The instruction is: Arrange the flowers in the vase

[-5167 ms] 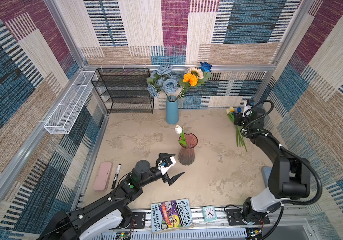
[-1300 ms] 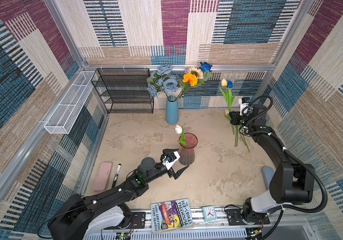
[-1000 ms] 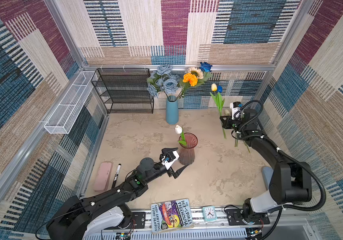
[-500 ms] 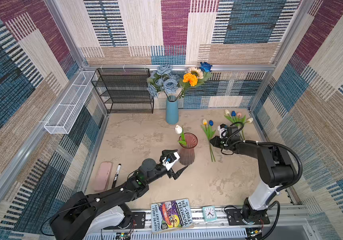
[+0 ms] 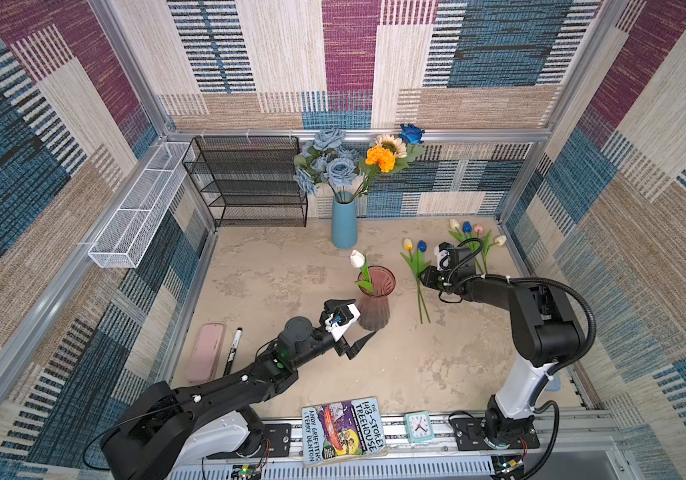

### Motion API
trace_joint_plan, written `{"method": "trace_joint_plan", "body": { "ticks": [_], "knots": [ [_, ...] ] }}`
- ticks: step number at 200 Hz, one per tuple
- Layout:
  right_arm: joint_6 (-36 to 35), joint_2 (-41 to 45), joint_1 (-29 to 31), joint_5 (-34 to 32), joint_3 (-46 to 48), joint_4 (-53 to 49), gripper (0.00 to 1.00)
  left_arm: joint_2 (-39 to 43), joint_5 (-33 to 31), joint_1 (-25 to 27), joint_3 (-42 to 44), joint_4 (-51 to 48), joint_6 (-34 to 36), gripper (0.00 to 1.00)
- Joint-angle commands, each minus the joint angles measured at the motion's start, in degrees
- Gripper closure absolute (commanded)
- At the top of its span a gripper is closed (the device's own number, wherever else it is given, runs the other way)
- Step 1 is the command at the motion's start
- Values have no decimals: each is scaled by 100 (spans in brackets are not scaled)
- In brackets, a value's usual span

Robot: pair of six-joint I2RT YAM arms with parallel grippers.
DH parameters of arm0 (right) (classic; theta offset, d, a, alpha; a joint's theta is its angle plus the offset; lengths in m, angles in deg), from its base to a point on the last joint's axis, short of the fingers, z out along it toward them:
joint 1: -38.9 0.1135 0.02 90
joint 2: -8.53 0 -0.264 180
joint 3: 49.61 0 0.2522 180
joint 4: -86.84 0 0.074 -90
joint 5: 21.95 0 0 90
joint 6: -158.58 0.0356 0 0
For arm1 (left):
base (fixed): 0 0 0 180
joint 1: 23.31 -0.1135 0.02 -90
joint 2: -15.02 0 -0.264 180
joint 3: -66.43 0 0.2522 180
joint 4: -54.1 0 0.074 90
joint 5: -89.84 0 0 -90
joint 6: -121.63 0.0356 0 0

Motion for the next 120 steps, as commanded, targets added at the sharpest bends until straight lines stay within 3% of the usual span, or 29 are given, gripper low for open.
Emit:
{"method": "trace_joint_plan", "body": {
  "ticks": [1, 78, 120],
  "knots": [
    [-34, -172, 82, -48, -79, -50, 71, -37, -45, 1, -47, 223, 77, 3],
    [-69, -307, 184, -254, -196, -70, 92, 0, -54, 1, -68, 134, 89, 3],
    [-16, -27, 182, -194, -191, -150, 93, -37, -36, 1, -70, 178, 88, 3]
  ]
}}
